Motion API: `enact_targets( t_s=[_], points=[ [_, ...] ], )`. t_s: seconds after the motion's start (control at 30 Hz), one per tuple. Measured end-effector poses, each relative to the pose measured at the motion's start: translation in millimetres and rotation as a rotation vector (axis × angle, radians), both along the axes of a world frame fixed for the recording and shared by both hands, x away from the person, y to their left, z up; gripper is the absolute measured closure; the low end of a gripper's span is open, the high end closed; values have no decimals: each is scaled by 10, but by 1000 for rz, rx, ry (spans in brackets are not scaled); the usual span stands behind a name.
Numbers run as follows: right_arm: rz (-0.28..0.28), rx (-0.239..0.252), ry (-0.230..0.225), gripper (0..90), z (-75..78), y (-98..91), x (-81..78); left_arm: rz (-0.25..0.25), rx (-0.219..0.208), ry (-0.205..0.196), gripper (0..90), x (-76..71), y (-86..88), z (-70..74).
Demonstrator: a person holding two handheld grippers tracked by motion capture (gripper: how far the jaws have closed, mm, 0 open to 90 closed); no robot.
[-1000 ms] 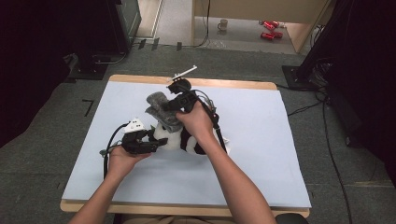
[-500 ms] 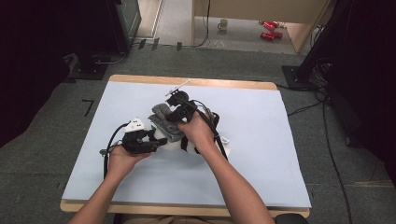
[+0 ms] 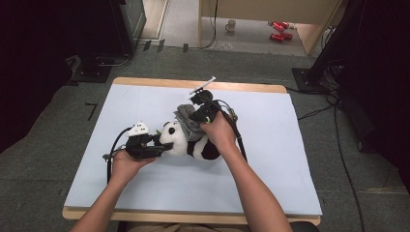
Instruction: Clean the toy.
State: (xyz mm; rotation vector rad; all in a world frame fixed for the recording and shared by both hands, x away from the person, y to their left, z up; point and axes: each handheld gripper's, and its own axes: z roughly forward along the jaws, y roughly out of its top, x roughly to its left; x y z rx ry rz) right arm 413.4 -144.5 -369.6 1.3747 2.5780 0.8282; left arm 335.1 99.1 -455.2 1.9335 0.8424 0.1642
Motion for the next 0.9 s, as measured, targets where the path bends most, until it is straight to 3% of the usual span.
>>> enact_targets(
  t_s=[0.1, 0.23, 0.37, 0.53, 0.73, 0.9],
  points=[
    [-32, -33, 6, 778, -21, -165, 19, 0, -2, -1, 439, 3, 2, -3],
    [-84, 18, 24, 778, -29, -383, 41, -1, -3, -1, 438, 8, -1, 2],
    [-88, 56, 17, 778, 19, -418, 35, 1, -3, -2, 440, 12, -2, 5],
    [-67, 141, -25, 781, 200, -292, -5, 7, -9, 4, 441, 17, -3, 12],
    [6, 161, -66, 781, 360, 48, -54, 19, -15, 9, 442, 18, -10, 28],
    [56, 185, -57, 780, 336, 325, -93, 26, -8, 12, 443, 15, -27, 59]
  ],
)
